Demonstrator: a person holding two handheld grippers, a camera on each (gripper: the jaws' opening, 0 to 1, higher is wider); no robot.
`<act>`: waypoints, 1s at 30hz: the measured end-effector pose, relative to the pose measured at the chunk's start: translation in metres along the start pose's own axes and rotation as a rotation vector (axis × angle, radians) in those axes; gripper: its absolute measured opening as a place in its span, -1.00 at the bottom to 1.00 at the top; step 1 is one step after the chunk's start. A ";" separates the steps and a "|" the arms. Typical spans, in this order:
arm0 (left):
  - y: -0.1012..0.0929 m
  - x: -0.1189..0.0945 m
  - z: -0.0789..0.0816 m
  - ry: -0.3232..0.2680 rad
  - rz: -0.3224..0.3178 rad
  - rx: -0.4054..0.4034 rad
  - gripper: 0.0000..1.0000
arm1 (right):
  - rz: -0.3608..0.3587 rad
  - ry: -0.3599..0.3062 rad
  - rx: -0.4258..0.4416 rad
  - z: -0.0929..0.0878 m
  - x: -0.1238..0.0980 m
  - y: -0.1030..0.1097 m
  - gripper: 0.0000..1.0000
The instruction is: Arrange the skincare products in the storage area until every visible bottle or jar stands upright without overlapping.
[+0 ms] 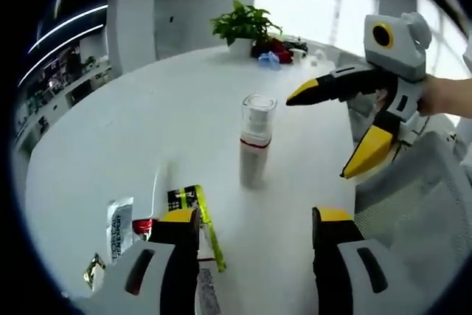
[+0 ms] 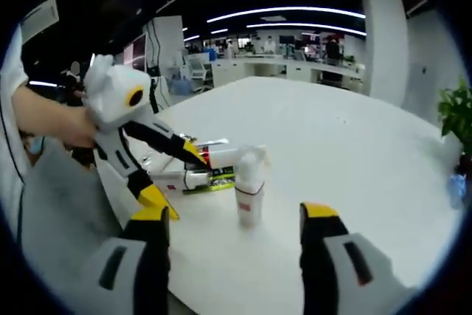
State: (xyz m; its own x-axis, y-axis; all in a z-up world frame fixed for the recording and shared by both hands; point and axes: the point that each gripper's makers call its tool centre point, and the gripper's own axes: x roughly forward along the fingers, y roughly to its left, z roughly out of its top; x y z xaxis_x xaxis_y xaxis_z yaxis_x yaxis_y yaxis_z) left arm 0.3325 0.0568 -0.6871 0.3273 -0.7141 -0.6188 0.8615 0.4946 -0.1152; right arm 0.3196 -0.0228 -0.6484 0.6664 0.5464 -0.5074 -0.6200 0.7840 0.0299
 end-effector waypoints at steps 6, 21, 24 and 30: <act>-0.004 -0.024 -0.004 -0.011 0.029 -0.034 0.43 | -0.013 0.000 0.014 -0.003 -0.010 0.004 0.57; -0.006 -0.099 -0.041 -0.047 0.156 -0.202 0.56 | -0.011 -0.001 0.029 -0.005 -0.030 0.022 0.88; -0.004 -0.108 -0.046 -0.056 0.175 -0.220 0.59 | -0.010 0.004 0.032 -0.007 -0.033 0.023 0.89; -0.004 -0.132 -0.049 -0.106 0.234 -0.278 0.69 | -0.008 0.002 0.052 -0.009 -0.043 0.026 0.91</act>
State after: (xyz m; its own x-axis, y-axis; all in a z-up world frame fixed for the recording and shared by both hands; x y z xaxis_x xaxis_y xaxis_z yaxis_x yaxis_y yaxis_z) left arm 0.2667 0.1738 -0.6430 0.5536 -0.6063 -0.5709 0.6255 0.7553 -0.1956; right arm 0.2711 -0.0288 -0.6339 0.6705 0.5390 -0.5098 -0.5918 0.8030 0.0706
